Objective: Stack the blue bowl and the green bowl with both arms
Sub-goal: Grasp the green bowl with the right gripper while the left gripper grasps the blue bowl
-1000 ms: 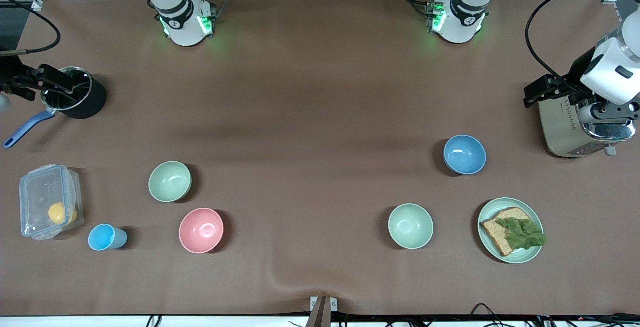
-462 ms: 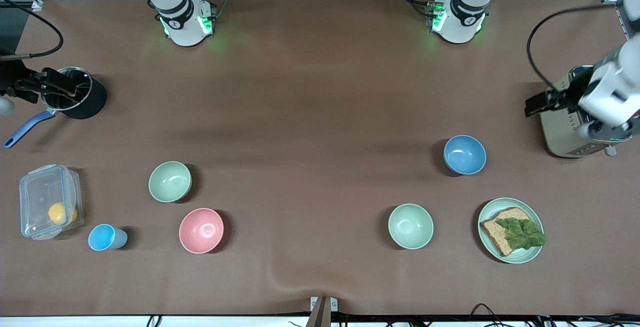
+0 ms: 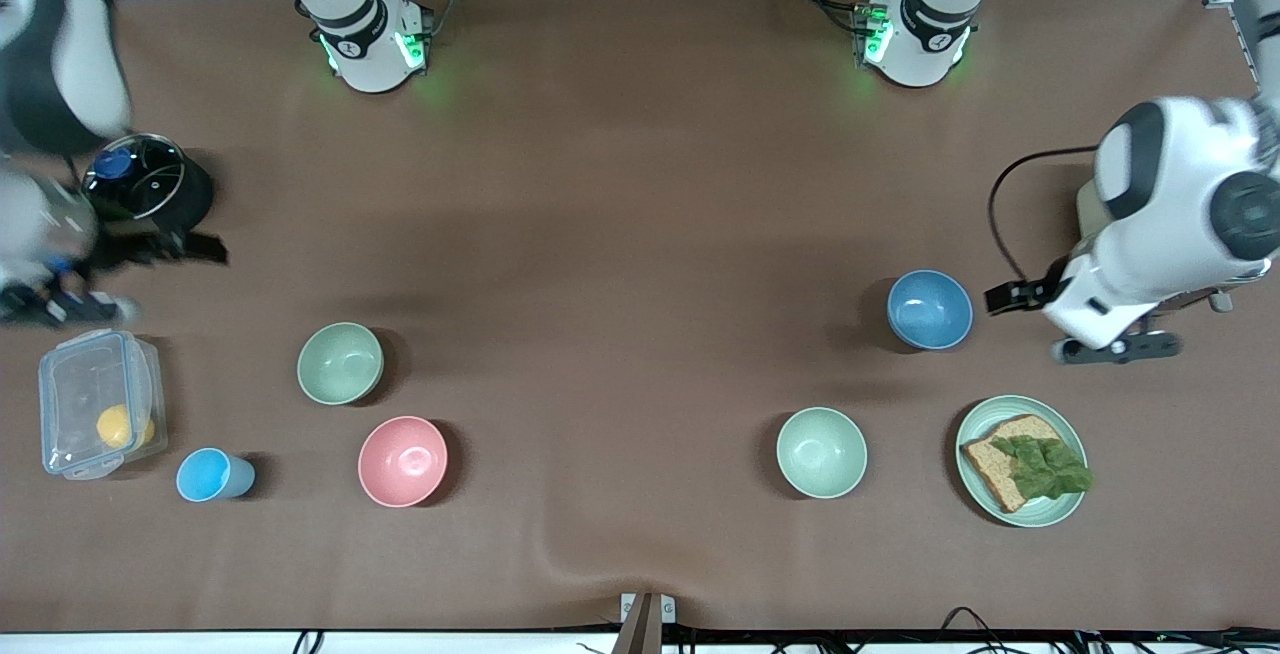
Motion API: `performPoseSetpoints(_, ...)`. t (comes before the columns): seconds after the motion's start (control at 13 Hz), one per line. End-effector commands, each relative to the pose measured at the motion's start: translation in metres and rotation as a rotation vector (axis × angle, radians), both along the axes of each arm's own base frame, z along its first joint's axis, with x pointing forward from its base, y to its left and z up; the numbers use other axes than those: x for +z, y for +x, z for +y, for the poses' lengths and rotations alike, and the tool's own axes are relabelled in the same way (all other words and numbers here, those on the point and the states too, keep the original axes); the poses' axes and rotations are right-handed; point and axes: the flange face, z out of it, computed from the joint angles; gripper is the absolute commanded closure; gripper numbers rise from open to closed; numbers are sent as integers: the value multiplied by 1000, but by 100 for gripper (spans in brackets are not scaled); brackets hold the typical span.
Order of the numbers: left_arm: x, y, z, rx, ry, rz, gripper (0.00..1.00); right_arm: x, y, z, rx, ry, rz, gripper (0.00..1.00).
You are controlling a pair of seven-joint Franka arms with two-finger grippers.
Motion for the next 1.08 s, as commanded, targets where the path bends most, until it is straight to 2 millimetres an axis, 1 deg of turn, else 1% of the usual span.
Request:
performPoseSetpoints(0.0, -41, -14, 7, -24, -1, -33, 0, -78, 30, -28, 23, 49, 13, 0)
performPoseSetpoints(0.15, -71, -13, 9, -20, -9, -12, 0, -135, 46, -34, -5, 118, -14, 0)
performPoseSetpoints(0.23, -79, -13, 18, -5, -11, -3, 0, -162, 51, -34, -31, 142, -19, 0)
performPoseSetpoints(0.31, -88, -18, 19, -8, -11, 17, 0, -182, 54, -33, -51, 161, -30, 0)
performPoseSetpoints(0.38, -97, -23, 19, -9, -12, 26, 0, -196, 56, -30, -63, 170, -34, 0)
performPoseSetpoints(0.46, -104, -27, 19, -9, -13, 28, 3, -202, 57, -24, -79, 185, -36, 0)
performPoseSetpoints(0.54, -113, -30, 18, -11, -16, 26, 6, -205, 58, -17, -81, 198, -43, 0)
performPoseSetpoints(0.69, -127, -36, 19, -11, -20, 39, 14, -222, 59, -18, -86, 189, -56, 0)
performPoseSetpoints(0.77, -129, -36, 19, -11, -20, 43, 18, -231, 58, -19, -88, 188, -58, 0)
performPoseSetpoints(0.85, -133, -37, 19, -9, -20, 49, 24, -238, 56, -19, -86, 185, -62, 56)
performPoseSetpoints(0.92, -136, -37, 19, -9, -21, 55, 30, -245, 54, -18, -89, 181, -65, 84)
performPoseSetpoints(1.0, -137, -37, 20, -8, -21, 56, 34, -248, 52, -18, -89, 179, -74, 97)
